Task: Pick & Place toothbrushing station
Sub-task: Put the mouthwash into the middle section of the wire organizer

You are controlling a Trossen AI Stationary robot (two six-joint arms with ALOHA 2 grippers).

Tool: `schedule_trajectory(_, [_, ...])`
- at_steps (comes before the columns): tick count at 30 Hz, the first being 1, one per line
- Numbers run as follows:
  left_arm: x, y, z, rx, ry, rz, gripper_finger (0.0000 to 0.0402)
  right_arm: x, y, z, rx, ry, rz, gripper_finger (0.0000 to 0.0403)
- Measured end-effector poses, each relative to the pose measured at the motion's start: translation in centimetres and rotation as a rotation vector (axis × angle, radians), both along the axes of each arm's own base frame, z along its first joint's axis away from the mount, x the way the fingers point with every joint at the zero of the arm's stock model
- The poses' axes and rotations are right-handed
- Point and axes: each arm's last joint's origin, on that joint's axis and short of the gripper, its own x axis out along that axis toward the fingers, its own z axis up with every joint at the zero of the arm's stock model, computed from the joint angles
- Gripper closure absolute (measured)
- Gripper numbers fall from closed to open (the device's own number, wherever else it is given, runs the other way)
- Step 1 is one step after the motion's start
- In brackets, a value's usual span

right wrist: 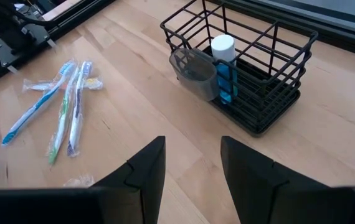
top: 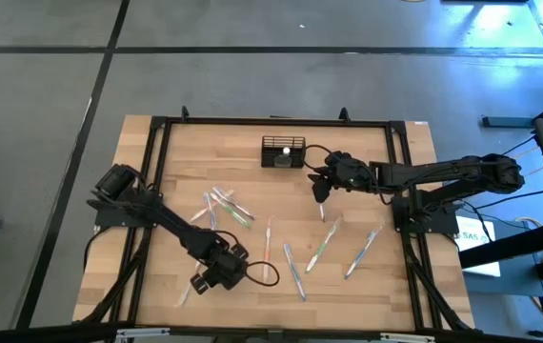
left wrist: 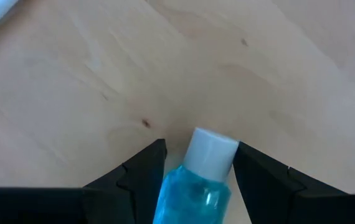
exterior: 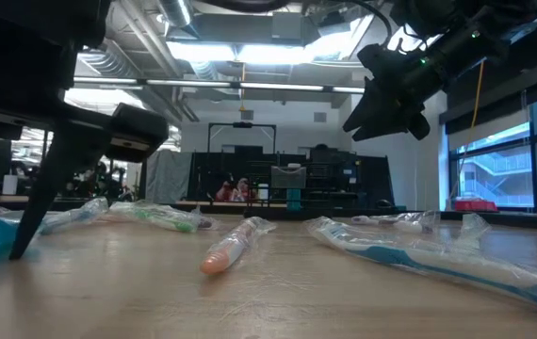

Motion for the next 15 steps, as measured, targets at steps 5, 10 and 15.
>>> schedule_trajectory(5, [0.2,0.1,0.0,0.006,-0.017,-0.021,0.0217,0.0,0.0,0.0,0.0,0.0,0.0,0.0245])
schedule_trajectory(10, [0.4,-0.3,0.4,0.018,-0.033,-0.028,0.0241,0.0,0.0,0.0,0.0,0.0,0.0,0.0245])
schedule_trajectory(15, [0.6,-1.1,0.9,0.03,-0.066,-0.04,0.0263,0.0,0.0,0.0,0.0,0.0,0.001,0.0245])
